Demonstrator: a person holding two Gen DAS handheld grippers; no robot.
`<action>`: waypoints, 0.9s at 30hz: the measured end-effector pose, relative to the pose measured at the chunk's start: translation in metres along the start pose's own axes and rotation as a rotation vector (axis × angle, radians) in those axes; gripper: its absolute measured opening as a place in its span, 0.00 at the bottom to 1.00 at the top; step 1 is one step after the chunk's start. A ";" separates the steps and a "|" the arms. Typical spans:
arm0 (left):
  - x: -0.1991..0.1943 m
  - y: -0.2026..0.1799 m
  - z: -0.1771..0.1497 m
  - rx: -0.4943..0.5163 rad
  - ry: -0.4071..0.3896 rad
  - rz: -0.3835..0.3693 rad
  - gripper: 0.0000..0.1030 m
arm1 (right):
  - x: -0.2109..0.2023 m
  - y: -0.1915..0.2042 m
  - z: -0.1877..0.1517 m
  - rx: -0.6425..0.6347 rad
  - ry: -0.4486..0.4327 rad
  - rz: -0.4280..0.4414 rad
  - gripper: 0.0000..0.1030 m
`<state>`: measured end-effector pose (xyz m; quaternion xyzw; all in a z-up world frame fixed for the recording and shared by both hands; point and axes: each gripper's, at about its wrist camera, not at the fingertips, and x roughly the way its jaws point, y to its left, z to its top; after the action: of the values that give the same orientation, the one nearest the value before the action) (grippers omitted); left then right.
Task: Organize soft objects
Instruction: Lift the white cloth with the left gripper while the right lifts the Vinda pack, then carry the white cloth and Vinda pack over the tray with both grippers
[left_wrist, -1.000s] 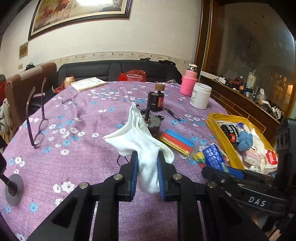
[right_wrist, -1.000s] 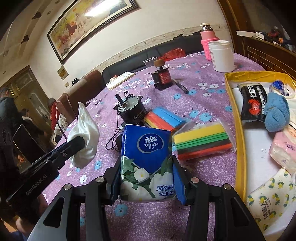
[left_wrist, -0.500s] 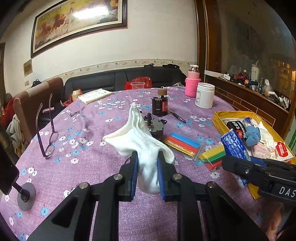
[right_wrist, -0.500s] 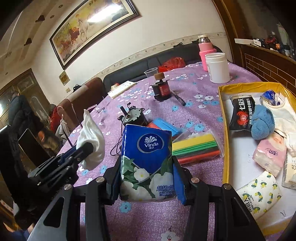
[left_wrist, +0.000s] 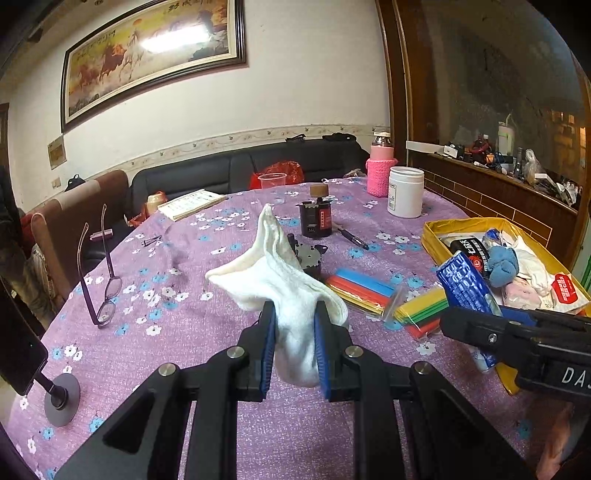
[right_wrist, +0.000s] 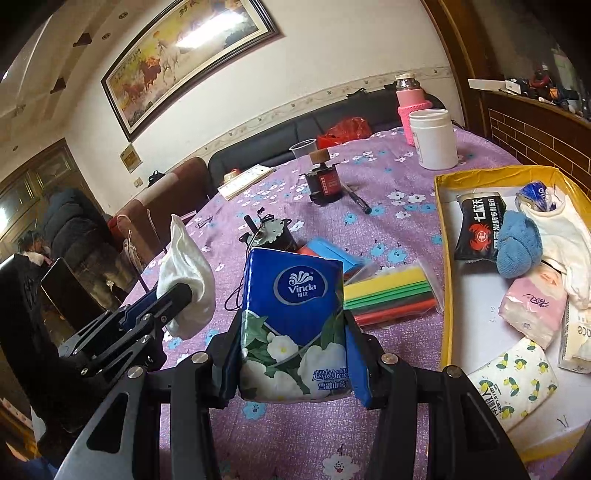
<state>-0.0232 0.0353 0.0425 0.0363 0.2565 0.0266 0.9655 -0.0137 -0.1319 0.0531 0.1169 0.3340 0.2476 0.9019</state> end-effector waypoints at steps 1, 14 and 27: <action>0.000 0.000 0.000 0.001 -0.001 0.001 0.18 | -0.001 0.000 0.000 0.000 -0.001 -0.001 0.51; -0.002 0.004 0.003 -0.027 0.012 -0.059 0.18 | -0.016 -0.013 0.004 0.030 -0.038 -0.008 0.51; 0.006 0.007 0.023 -0.107 0.075 -0.200 0.18 | -0.067 -0.078 0.021 0.160 -0.168 -0.092 0.51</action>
<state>-0.0069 0.0414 0.0600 -0.0423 0.2931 -0.0550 0.9536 -0.0148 -0.2344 0.0762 0.1934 0.2812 0.1676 0.9249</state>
